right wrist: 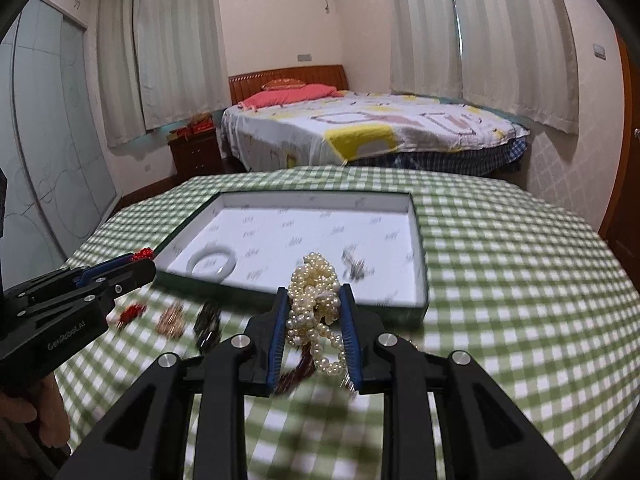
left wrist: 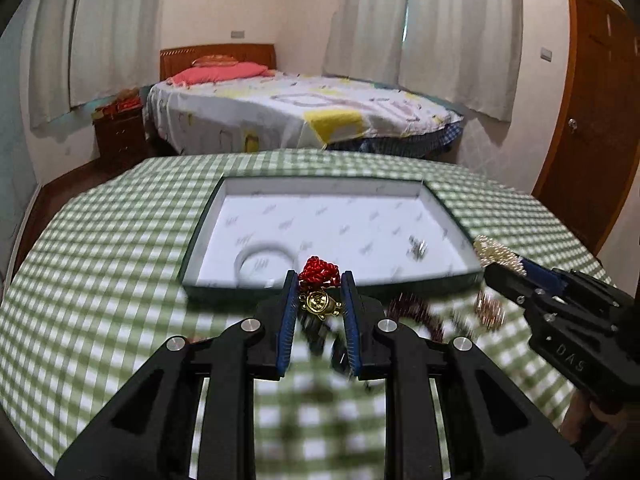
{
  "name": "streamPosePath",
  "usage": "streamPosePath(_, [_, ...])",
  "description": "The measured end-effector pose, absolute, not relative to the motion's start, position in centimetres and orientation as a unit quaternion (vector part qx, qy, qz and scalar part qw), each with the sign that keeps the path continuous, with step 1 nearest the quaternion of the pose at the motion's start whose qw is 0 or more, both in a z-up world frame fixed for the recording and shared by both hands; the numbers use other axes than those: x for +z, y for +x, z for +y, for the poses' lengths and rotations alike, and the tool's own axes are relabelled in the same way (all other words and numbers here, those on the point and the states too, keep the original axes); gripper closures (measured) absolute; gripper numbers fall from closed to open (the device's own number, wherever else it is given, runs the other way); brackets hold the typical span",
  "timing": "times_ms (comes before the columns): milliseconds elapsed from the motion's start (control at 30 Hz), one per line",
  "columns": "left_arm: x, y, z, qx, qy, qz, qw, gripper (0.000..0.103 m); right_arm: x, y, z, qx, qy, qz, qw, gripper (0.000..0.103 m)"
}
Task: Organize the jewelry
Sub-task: 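Carry the pearl necklace into the box with the right tool while the left tool places the red charm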
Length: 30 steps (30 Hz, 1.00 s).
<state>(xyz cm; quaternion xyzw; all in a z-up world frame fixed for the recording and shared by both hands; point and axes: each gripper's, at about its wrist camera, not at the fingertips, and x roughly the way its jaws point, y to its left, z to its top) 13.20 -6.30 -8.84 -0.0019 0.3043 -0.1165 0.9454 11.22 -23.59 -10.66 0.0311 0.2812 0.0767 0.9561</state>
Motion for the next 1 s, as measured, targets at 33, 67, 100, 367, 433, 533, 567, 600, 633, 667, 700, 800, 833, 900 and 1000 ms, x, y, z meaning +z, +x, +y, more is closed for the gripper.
streamPosePath(33, [-8.5, 13.9, -6.8, -0.119, 0.000, 0.299, 0.947, 0.082, -10.5, 11.7, -23.8, 0.075, 0.032, 0.280, 0.957, 0.077])
streamPosePath(67, [-8.3, 14.5, -7.2, -0.121, 0.001, 0.296, 0.948, 0.082, -10.2, 12.2, -24.0, 0.071, 0.034, 0.277, 0.958, 0.077])
streamPosePath(100, [-8.1, 15.0, -7.5, -0.123, 0.000, 0.293, 0.948, 0.082, -10.0, 12.8, -24.3, 0.068, 0.036, 0.276, 0.958, 0.077])
streamPosePath(367, [-8.7, 20.0, -10.3, -0.129, 0.003, 0.300, 0.945, 0.082, -10.8, 17.1, -25.7, 0.049, 0.035, 0.290, 0.955, 0.077])
streamPosePath(433, [-9.9, 21.2, -10.6, -0.128, 0.002, 0.319, 0.939, 0.082, -11.6, 17.9, -25.7, 0.046, 0.034, 0.303, 0.951, 0.077])
streamPosePath(533, [-11.6, 22.8, -11.0, -0.125, 0.009, 0.342, 0.931, 0.082, -13.2, 19.3, -26.1, 0.043, 0.038, 0.329, 0.943, 0.077])
streamPosePath(567, [-12.1, 23.2, -11.2, -0.125, 0.011, 0.349, 0.929, 0.082, -13.7, 19.7, -26.1, 0.042, 0.039, 0.339, 0.939, 0.077])
streamPosePath(600, [-12.7, 23.7, -11.4, -0.125, 0.013, 0.357, 0.926, 0.082, -14.1, 20.0, -26.2, 0.042, 0.039, 0.346, 0.936, 0.077])
streamPosePath(633, [-13.0, 24.0, -11.4, -0.126, 0.014, 0.362, 0.924, 0.082, -14.4, 20.3, -26.1, 0.043, 0.039, 0.353, 0.934, 0.077])
streamPosePath(667, [-13.3, 24.2, -11.5, -0.126, 0.016, 0.367, 0.922, 0.082, -14.8, 20.5, -26.1, 0.044, 0.038, 0.360, 0.931, 0.077])
streamPosePath(700, [-13.7, 24.4, -11.5, -0.125, 0.018, 0.372, 0.920, 0.082, -15.0, 20.6, -26.1, 0.044, 0.037, 0.365, 0.929, 0.077])
streamPosePath(800, [-14.6, 25.1, -11.8, -0.125, 0.021, 0.386, 0.914, 0.082, -15.7, 21.0, -26.2, 0.046, 0.040, 0.381, 0.923, 0.077])
streamPosePath(833, [-14.8, 25.3, -11.8, -0.126, 0.021, 0.392, 0.911, 0.082, -15.7, 21.0, -26.2, 0.045, 0.042, 0.380, 0.923, 0.077])
streamPosePath(900, [-15.3, 25.7, -11.9, -0.127, 0.020, 0.404, 0.906, 0.082, -15.7, 21.1, -26.4, 0.046, 0.040, 0.383, 0.922, 0.077])
streamPosePath(1000, [-15.8, 25.8, -11.9, -0.127, 0.016, 0.413, 0.902, 0.082, -15.8, 21.2, -26.4, 0.048, 0.039, 0.386, 0.920, 0.076])
